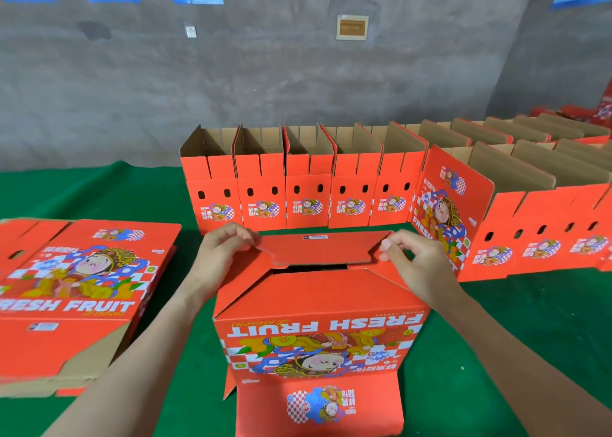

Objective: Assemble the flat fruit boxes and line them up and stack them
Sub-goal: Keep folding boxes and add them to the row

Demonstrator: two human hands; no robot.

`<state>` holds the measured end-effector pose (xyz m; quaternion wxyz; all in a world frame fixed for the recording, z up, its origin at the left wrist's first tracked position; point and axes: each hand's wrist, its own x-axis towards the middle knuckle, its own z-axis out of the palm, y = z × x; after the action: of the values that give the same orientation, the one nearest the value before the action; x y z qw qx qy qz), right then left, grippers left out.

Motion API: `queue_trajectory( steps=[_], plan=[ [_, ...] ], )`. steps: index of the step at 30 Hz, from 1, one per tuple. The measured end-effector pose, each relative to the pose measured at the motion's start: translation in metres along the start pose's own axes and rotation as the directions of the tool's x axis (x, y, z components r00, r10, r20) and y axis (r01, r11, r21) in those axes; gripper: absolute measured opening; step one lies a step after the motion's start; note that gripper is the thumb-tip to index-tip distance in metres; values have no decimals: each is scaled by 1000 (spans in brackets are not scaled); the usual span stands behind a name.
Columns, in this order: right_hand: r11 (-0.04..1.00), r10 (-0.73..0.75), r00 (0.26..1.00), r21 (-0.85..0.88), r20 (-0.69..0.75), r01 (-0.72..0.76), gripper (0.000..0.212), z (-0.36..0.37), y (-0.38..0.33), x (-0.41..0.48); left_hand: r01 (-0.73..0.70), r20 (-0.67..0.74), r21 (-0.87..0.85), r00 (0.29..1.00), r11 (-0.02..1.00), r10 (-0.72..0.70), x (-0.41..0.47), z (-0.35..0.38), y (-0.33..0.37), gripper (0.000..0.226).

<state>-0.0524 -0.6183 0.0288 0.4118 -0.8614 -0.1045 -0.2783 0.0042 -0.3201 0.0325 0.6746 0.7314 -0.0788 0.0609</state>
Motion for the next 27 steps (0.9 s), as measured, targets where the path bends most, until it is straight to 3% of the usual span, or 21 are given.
queue_trajectory(
  steps=[2,5,8,9,11,13,15,18,22,27],
  plan=[
    [1000,-20,1000,-14,16,20,17,-2,-1,-1,2,50,-4,999,1000,-1,-1,1,1,17],
    [992,-90,996,-82,17,92,16,-4,0,2,-77,156,364,988,928,21,3,-1,-1,27],
    [977,-143,989,-154,49,149,7,-1,-6,11,-47,210,470,976,882,-60,5,-2,1,41],
    [976,-134,985,-158,105,149,6,0,-8,16,-30,222,482,971,875,-89,6,-2,1,44],
    [975,-71,948,-179,310,131,26,3,-11,29,0,232,516,962,856,-140,8,-3,3,50],
    [961,58,858,-261,510,90,44,6,-11,40,11,219,570,962,821,-165,10,-1,5,53],
    [948,194,782,-319,593,7,53,8,-10,46,3,193,636,968,772,-163,13,2,7,53],
    [944,257,779,-323,573,-74,55,14,-10,47,8,148,738,974,675,-173,14,9,8,58],
    [896,252,813,-444,526,10,59,22,-11,42,46,153,762,956,646,-248,11,10,10,75],
    [863,193,846,-496,497,95,64,25,-8,30,41,86,834,975,550,-204,7,17,9,81]
  ],
)
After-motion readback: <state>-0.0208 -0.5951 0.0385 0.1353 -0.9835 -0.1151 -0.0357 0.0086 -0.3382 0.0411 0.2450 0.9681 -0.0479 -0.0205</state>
